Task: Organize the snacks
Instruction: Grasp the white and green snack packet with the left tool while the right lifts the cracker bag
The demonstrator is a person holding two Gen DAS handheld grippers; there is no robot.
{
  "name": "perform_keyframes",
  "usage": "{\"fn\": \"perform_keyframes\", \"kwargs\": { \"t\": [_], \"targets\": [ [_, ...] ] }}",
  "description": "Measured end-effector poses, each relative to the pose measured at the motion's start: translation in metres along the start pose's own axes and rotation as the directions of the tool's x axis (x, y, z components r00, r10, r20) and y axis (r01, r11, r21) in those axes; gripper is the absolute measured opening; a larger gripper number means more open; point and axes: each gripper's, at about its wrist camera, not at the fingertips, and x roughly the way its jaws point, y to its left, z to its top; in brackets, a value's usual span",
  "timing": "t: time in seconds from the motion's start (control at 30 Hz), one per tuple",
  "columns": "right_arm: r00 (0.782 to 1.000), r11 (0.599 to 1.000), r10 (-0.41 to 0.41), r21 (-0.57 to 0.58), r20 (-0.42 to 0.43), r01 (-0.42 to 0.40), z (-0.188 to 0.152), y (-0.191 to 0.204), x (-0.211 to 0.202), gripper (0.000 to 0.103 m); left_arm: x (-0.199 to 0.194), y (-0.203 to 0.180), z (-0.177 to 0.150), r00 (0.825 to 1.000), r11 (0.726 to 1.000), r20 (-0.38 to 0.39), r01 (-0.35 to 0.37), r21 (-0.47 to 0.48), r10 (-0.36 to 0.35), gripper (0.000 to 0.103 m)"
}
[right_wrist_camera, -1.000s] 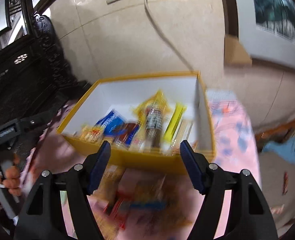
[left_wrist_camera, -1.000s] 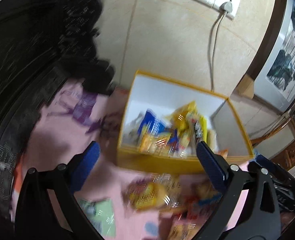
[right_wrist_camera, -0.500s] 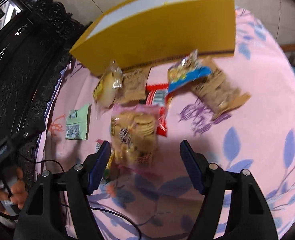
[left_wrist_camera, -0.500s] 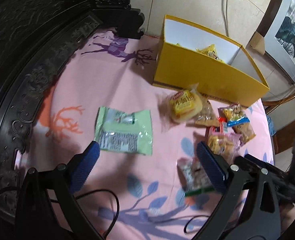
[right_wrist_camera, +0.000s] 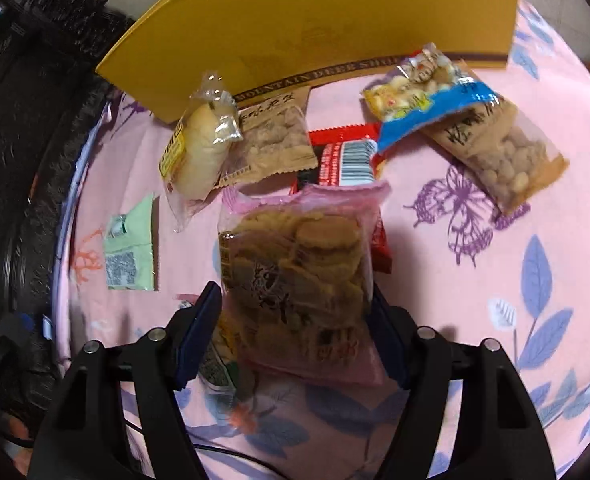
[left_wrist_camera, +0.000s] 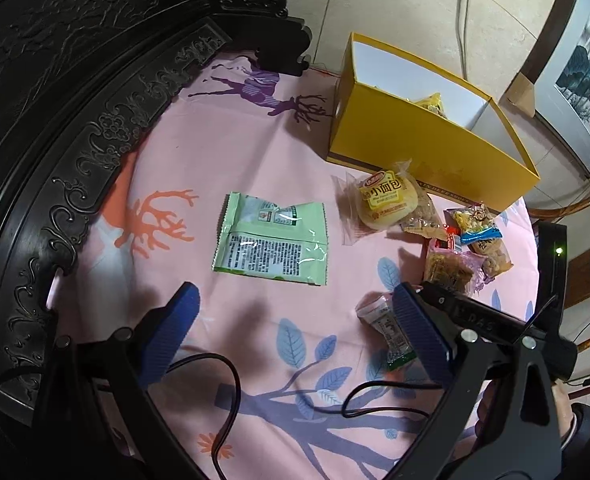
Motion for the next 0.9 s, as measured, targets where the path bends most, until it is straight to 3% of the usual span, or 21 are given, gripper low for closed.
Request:
{"fn": "perform_keyframes", "kwargs": {
  "t": [0.1, 0.3, 0.43, 0.7, 0.9],
  "targets": [
    [1.0, 1.0, 0.011, 0.002, -0.008, -0.011, -0.006, -0.012, -0.006, 0.05, 0.004, -0.004, 0.0, 1.0, 1.0, -0.019, 0.013, 0.013, -0.013, 0.099],
    [1.0, 0.997, -0.017, 0.08, 0.001, 0.017, -0.039, -0.066, -0.042, 0.048, 0.022, -0.022, -0.002, 0.997, 0.998, -0.07, 0.044, 0.054, -0.04, 0.099],
    [1.0, 0.988, 0.012, 0.155, -0.001, -0.011, -0.055, -0.094, -0.054, 0.048, 0.039, -0.045, -0.005, 0.99, 0.992, -0.124, 0.081, 0.094, -0.069, 0.099],
    [0.999, 0.995, -0.034, 0.099, -0.003, 0.034, -0.053, -0.084, -0.051, 0.051, 0.086, -0.094, -0.017, 0.958, 0.988, -0.274, 0.117, 0.103, -0.085, 0.099],
    [1.0, 0.996, -0.016, 0.093, -0.001, 0.016, -0.052, -0.083, -0.051, 0.051, 0.11, -0.111, -0.023, 0.946, 0.993, -0.32, 0.08, 0.088, -0.048, 0.099]
  ]
}}
